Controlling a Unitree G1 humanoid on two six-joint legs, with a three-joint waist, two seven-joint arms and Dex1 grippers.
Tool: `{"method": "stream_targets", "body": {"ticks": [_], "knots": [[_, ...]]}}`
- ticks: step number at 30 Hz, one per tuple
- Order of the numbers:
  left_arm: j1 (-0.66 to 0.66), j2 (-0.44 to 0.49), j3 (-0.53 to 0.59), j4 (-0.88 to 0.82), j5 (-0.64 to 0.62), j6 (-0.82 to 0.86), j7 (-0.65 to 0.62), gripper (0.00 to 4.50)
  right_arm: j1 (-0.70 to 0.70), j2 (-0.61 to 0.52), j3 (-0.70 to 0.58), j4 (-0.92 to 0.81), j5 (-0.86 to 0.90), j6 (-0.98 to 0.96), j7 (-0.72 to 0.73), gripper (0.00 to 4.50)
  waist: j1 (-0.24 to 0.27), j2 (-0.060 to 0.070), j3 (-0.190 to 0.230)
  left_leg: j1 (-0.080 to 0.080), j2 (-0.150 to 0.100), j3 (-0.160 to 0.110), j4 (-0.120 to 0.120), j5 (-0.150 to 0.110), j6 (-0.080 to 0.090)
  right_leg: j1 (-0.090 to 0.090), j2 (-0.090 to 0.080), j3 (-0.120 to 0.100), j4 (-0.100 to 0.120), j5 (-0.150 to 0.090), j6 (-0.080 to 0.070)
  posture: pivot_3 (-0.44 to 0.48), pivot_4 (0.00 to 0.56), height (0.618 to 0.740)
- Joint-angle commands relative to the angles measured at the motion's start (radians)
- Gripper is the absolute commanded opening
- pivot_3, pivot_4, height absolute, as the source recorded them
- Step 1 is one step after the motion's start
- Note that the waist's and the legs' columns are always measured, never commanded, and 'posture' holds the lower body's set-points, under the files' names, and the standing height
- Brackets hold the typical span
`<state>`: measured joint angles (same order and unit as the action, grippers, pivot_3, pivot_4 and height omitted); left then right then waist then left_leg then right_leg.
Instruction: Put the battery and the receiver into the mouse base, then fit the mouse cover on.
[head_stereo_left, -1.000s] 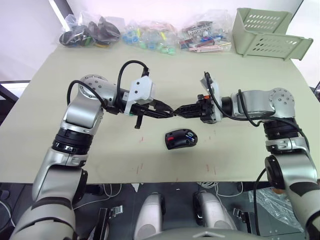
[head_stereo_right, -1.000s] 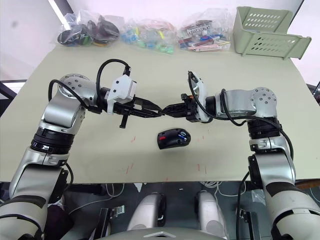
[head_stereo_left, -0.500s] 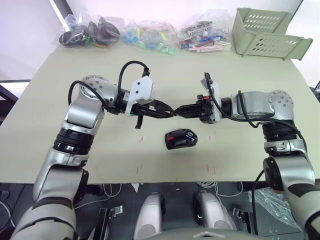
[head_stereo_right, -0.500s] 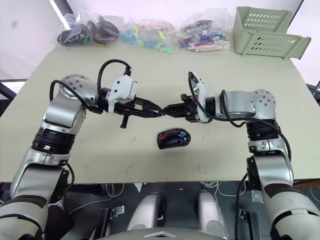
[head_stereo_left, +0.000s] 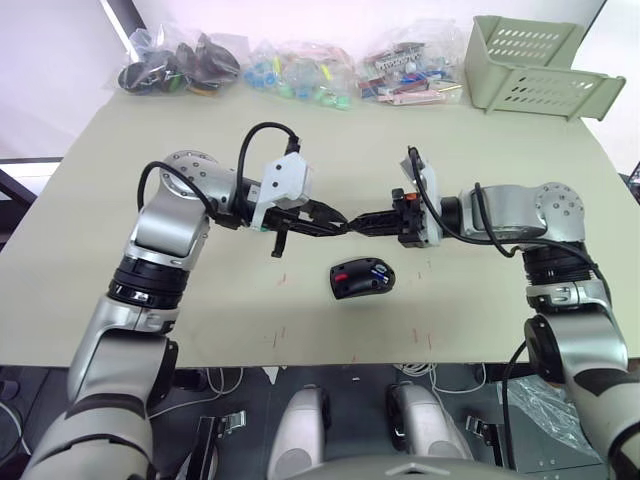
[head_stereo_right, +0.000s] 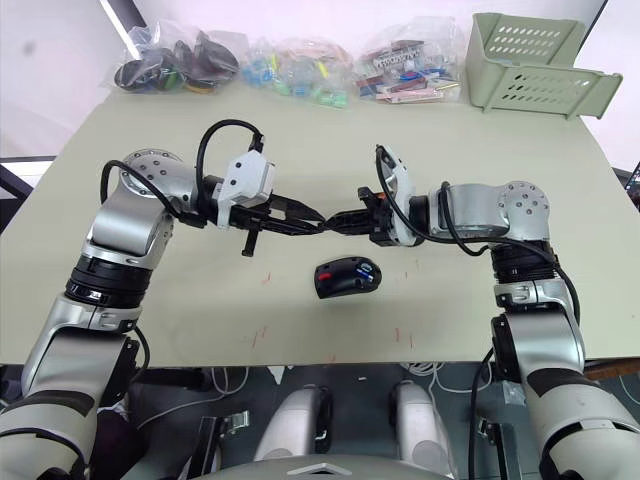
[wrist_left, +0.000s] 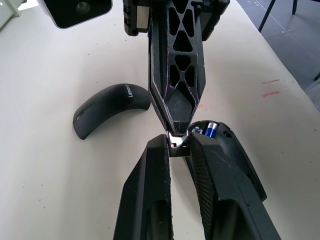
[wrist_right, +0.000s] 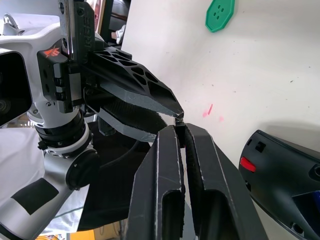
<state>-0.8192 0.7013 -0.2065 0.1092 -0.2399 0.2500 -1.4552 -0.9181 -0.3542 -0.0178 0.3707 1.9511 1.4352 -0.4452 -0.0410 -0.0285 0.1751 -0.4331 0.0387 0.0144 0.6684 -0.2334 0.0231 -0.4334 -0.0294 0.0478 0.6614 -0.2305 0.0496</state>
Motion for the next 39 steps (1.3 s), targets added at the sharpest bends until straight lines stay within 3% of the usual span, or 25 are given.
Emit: {"method": "stream_targets", "body": {"ticks": [1,10,11,13,18,21,28,33,37,39], "knots": [[-0.016,0.000,0.012,-0.003,-0.003,-0.010,0.006,0.35,-0.001,0.002,-0.030,-0.040,0.021,-0.002,0.002,0.07,0.000,0.000,0.000,0.000,0.000,0.000,0.000,0.000,0.000,0.000,0.000,0.000,0.000,0.000,0.000,0.000,0.150,0.740],[-0.010,0.003,0.020,-0.001,-0.021,-0.007,-0.012,0.35,0.001,-0.001,-0.033,-0.043,0.021,-0.002,0.004,0.07,0.000,0.000,0.000,0.000,0.000,0.000,0.000,0.000,0.000,0.000,0.000,0.000,0.000,0.000,0.000,0.000,0.150,0.740],[-0.011,0.001,0.027,-0.002,-0.030,0.017,-0.004,1.00,0.001,-0.002,-0.034,-0.043,0.021,-0.002,0.005,0.00,0.000,0.000,0.000,0.000,0.000,0.000,0.000,0.000,0.000,0.000,0.000,0.000,0.000,0.000,0.000,0.000,0.150,0.740],[-0.004,0.008,0.040,-0.004,-0.033,0.047,0.013,1.46,0.001,-0.011,-0.036,-0.049,0.021,-0.003,0.007,0.00,0.000,0.000,0.000,0.000,0.000,0.000,0.000,0.000,0.000,0.000,0.000,0.000,0.000,0.000,0.000,0.000,0.150,0.740],[0.043,0.034,0.062,-0.064,-0.069,0.142,0.044,3.58,0.002,-0.059,-0.019,-0.079,0.021,0.005,0.027,0.00,0.000,0.000,0.000,0.000,0.000,0.000,0.000,0.000,0.000,0.000,0.000,0.000,0.000,0.000,0.000,0.000,0.150,0.740],[0.102,0.048,0.086,-0.124,-0.096,0.208,0.082,4.42,-0.003,-0.142,0.032,-0.145,0.021,0.023,0.066,0.00,0.000,0.001,0.000,0.000,0.000,0.000,0.000,0.000,0.000,0.000,0.000,0.000,0.000,0.000,0.000,0.000,0.150,0.740],[0.260,0.064,0.122,-0.251,-0.124,0.265,0.166,4.42,-0.132,-0.341,0.148,-0.341,-0.105,0.109,0.177,0.00,-0.001,0.002,0.001,0.000,0.000,0.000,0.000,0.000,0.000,-0.001,-0.001,0.001,0.000,0.000,0.000,0.000,0.150,0.740],[0.351,0.070,0.121,-0.318,-0.131,0.262,0.206,4.42,-0.370,-0.423,0.335,-0.401,-0.311,0.179,0.409,0.00,0.000,0.002,0.001,0.000,0.002,0.002,0.000,0.000,0.000,-0.003,0.001,0.002,0.001,0.000,0.000,0.000,0.150,0.740],[0.377,0.067,0.111,-0.346,-0.137,0.270,0.228,4.42,-0.577,-0.496,0.597,-0.330,-0.353,0.179,0.649,0.00,0.005,0.003,0.002,-0.001,0.001,0.003,-0.001,0.000,0.000,-0.005,0.000,0.003,0.001,0.000,0.000,0.000,0.150,0.740],[0.388,0.062,0.099,-0.354,-0.131,0.265,0.238,4.42,-0.662,-0.489,0.696,-0.334,-0.456,0.179,0.771,0.00,0.005,0.003,0.002,-0.001,0.001,0.004,-0.001,0.000,0.000,-0.005,-0.002,0.003,0.000,0.000,0.000,0.000,0.150,0.740]]}}
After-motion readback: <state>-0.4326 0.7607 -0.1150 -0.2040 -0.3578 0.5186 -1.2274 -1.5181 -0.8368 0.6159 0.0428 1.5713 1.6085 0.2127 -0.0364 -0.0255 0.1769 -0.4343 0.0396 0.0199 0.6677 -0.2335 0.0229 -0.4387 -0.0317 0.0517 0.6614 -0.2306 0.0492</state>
